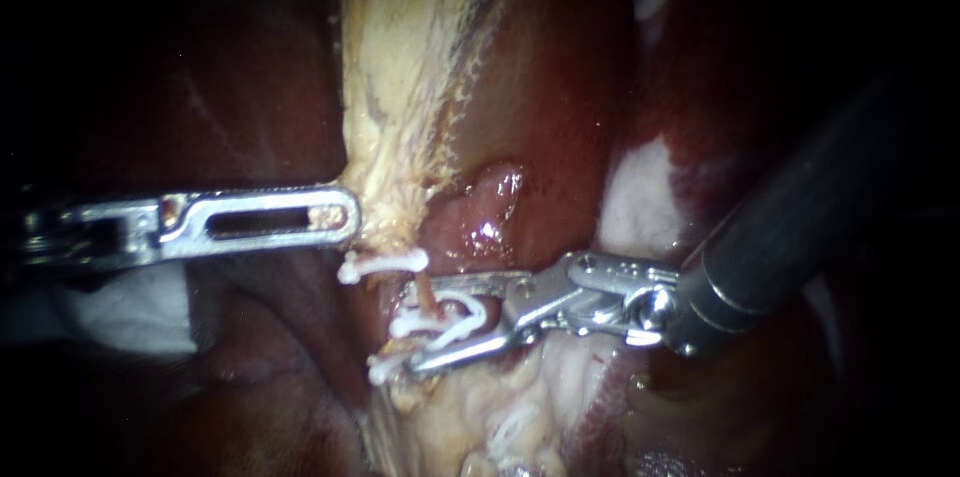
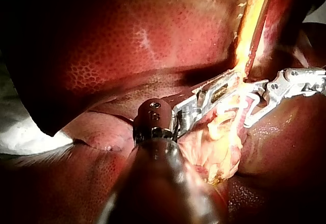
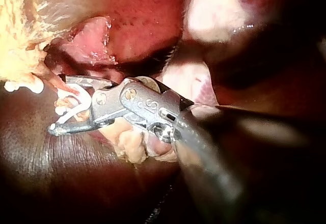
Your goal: Clipping second clip right tube
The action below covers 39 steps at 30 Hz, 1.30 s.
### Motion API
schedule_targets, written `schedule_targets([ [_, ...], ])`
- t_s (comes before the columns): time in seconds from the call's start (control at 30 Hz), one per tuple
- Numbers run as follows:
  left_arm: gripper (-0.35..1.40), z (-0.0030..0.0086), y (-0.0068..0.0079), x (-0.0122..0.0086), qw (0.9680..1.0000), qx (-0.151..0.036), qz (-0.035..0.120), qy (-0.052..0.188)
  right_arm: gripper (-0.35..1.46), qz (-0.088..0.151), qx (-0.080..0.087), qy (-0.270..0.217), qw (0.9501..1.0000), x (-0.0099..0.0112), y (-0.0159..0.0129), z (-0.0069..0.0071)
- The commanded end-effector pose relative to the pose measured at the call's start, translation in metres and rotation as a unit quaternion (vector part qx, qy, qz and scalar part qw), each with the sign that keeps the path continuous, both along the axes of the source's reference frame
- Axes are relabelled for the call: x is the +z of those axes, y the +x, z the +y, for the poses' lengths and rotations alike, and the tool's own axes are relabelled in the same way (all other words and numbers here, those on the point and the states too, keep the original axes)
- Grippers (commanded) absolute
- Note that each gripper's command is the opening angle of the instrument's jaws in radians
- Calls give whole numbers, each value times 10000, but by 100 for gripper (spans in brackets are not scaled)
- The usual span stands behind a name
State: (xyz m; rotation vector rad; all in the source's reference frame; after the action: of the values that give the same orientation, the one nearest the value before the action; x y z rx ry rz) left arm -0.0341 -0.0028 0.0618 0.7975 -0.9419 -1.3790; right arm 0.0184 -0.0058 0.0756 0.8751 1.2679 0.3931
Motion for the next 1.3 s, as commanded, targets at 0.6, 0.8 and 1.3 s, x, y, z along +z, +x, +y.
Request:
schedule_targets([
  [0.6, -35, 1, 0, 4, 10000, 0, -4, 3, 54, -79, 41, 23, 10000, 4, 22, 2],
  [0.8, -35, 0, -1, 3, 10000, -2, -3, 3, 53, -94, 53, 48, 9999, 4, 29, 1],
  [1.3, -35, 0, 0, 3, 10000, -1, -4, 3, -35, -289, 214, 206, 9991, 9, 13, 8],
])
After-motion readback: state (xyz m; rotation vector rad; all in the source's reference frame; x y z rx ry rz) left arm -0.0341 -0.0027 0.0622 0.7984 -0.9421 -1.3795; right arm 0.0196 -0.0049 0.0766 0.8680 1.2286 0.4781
